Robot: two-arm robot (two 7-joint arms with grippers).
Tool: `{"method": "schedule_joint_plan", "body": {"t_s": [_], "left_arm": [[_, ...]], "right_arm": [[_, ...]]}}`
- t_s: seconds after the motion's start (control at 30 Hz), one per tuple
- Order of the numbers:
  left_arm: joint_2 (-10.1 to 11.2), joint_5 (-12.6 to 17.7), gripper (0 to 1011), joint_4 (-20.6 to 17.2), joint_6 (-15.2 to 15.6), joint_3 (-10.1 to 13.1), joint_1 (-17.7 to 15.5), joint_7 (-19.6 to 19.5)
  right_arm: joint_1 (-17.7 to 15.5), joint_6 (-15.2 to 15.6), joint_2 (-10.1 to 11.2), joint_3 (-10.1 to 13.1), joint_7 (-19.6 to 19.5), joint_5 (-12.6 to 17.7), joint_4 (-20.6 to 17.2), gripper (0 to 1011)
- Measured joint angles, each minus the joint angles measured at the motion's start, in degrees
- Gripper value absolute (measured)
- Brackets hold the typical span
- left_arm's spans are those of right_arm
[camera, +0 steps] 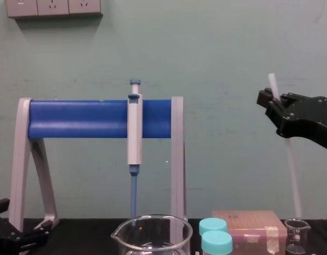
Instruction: Pick up the stirring rod with one hand, then place it down.
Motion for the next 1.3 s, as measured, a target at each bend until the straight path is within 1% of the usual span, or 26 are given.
{"method": "schedule_joint_plan", "body": {"t_s": [0.1, 0.2, 0.37, 0.47, 0.6, 1.3], "left_arm": [[0.0, 0.0, 1001, 0.0, 0.0, 0.0, 0.0, 0.0], [0.0, 0.0, 1001, 0.0, 0.0, 0.0, 0.0, 0.0], [0.0, 0.0, 1000, 0.0, 0.0, 0.0, 0.0, 0.0], [0.0, 0.0, 1001, 0.0, 0.0, 0.0, 0.0, 0.0], [0.0, 0.0, 1000, 0.0, 0.0, 0.0, 0.0, 0.0], [0.0, 0.0, 1000, 0.0, 0.0, 0.0, 0.0, 0.0]], "right_arm": [[-1.02, -2.69, -0.78, 0.82, -0.71, -1.0, 0.31, 66], [-1.76, -4.3, -1.31, 1.38, -0.77, -1.23, 0.61, 66], [-2.8, -5.4, -1.97, 2.19, -0.64, -1.19, 0.85, 66], [-3.41, -5.42, -2.36, 2.65, -0.61, -1.21, 0.83, 66], [-4.26, -5.08, -2.74, 3.11, -0.82, -2.07, 0.31, 66], [-4.2, -5.05, -2.7, 3.05, -0.85, -1.98, 0.39, 66]]}}
